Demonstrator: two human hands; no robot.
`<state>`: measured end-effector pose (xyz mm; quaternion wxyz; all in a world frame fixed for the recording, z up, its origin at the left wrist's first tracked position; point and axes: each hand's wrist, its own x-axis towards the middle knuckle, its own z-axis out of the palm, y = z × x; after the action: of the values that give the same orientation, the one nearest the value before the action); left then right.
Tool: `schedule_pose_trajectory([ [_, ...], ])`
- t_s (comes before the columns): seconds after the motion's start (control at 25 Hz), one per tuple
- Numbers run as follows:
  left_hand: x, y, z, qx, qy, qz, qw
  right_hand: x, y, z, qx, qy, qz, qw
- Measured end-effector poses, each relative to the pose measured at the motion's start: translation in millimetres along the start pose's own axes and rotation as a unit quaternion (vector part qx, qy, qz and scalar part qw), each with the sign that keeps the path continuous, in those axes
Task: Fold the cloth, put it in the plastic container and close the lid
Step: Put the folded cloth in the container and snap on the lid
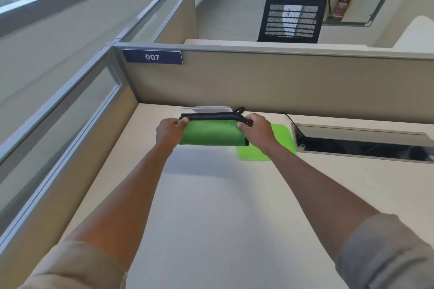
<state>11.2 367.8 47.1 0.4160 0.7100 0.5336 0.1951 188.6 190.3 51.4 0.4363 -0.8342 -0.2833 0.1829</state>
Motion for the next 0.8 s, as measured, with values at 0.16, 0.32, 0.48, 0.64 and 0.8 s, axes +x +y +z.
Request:
schedule_pose_trajectory([
  [0.16,40.4,9.7,-1.2,0.033,0.033,-0.001,0.999,43.5,-17.3,18.8,-0.021,0.009,0.014,1.000],
  [0.32,65.6,10.7,8.7,0.058,0.037,0.014,0.998,74.6,-14.3,34.0,-0.056,0.016,0.020,0.998],
  [0.48,77.9,5.9,17.3,0.100,0.038,0.045,0.993,87.7,-4.7,43.4,-0.077,0.018,0.019,0.997],
  [0.64,86.3,-1.5,23.5,0.213,0.048,0.109,0.970,95.0,-0.1,51.3,-0.120,0.001,0.003,0.993],
  [0.8,86.8,-9.2,30.5,0.290,0.073,0.170,0.939,99.6,2.0,58.3,-0.189,-0.008,-0.049,0.981],
])
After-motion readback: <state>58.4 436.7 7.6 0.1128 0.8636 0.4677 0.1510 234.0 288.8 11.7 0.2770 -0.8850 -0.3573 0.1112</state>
